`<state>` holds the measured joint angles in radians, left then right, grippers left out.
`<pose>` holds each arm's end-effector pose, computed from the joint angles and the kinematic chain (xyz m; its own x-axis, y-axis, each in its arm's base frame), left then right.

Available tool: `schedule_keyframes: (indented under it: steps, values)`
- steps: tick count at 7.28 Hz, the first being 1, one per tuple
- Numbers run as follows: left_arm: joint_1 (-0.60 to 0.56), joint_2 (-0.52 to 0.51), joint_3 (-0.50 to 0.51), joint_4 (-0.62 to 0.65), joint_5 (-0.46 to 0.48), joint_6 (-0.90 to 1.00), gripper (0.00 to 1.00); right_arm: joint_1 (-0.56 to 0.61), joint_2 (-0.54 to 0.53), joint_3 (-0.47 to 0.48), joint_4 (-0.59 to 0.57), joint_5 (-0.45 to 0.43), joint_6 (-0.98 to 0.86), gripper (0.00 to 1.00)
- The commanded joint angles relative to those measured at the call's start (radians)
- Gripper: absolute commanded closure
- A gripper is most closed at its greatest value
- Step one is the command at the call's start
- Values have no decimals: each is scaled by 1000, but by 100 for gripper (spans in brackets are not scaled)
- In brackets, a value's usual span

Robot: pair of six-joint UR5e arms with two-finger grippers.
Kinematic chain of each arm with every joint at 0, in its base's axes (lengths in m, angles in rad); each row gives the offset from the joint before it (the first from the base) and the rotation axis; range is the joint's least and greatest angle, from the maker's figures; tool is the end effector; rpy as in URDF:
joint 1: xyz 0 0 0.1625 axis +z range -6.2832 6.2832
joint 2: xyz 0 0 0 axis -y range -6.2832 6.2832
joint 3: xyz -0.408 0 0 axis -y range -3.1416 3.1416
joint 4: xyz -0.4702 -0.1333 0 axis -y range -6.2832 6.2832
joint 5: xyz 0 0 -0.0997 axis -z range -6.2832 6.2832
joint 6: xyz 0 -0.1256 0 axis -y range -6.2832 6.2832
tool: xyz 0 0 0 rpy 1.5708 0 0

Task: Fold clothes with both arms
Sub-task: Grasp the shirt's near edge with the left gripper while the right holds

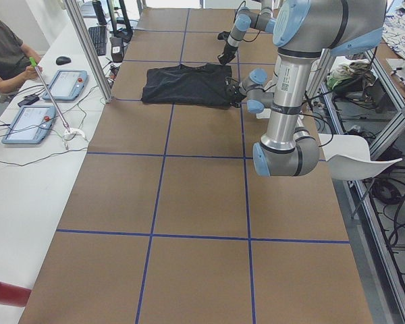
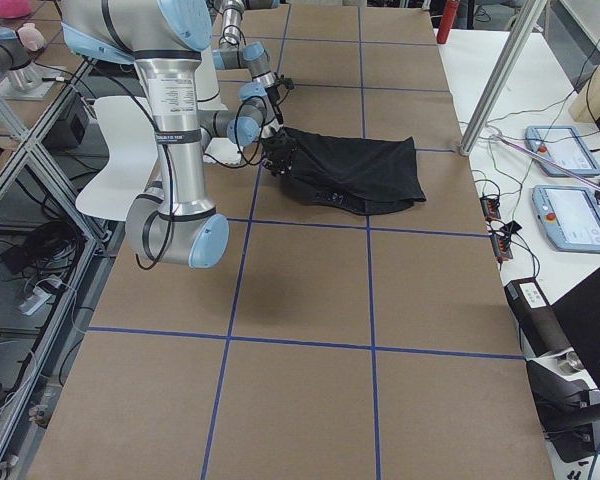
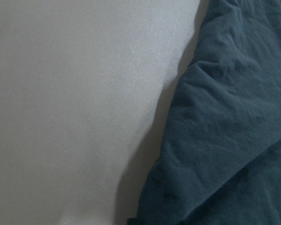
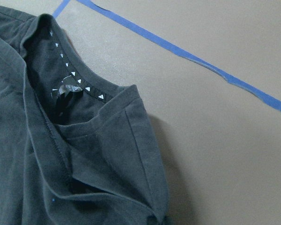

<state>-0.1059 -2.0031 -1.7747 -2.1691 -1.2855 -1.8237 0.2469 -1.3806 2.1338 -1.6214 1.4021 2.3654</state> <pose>0.6741 -0.2413 0.1993 0.2262 -0.2655 -0.9372 0.4361 0.8879 -0.1463 -0.5210 -0.2905 0.2716 0.2714 0.7939 0.5441 -0.7706 0.5180 -0.3714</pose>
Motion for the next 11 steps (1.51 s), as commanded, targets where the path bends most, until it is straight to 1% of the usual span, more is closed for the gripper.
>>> schedule_keyframes:
  steps: [1, 3, 5, 7, 8, 9, 10, 11]
  values:
    - [-8, 12, -31, 0, -3, 6, 100, 0, 0, 0, 0, 0, 0, 100]
    - [-9, 29, -57, 0, 5, 1, 100, -1, 2, 12, 0, 0, 0, 100]
    - [-8, 85, -130, 2, 6, -6, 100, -11, 0, 40, 0, 2, 0, 100]
    - [0, 86, -155, 8, 11, -26, 100, -26, -5, 80, -12, 14, 0, 100]
    - [17, 86, -184, 21, 29, -54, 100, -26, -30, 109, -11, 38, 2, 100]
    - [35, 81, -204, 49, 44, -62, 100, -35, -66, 141, -11, 38, 0, 100]
    - [37, 81, -232, 60, 44, -77, 100, -40, -102, 176, -11, 40, 0, 100]
    - [37, 73, -267, 63, 40, -77, 100, -38, -110, 199, -12, 46, 0, 100]
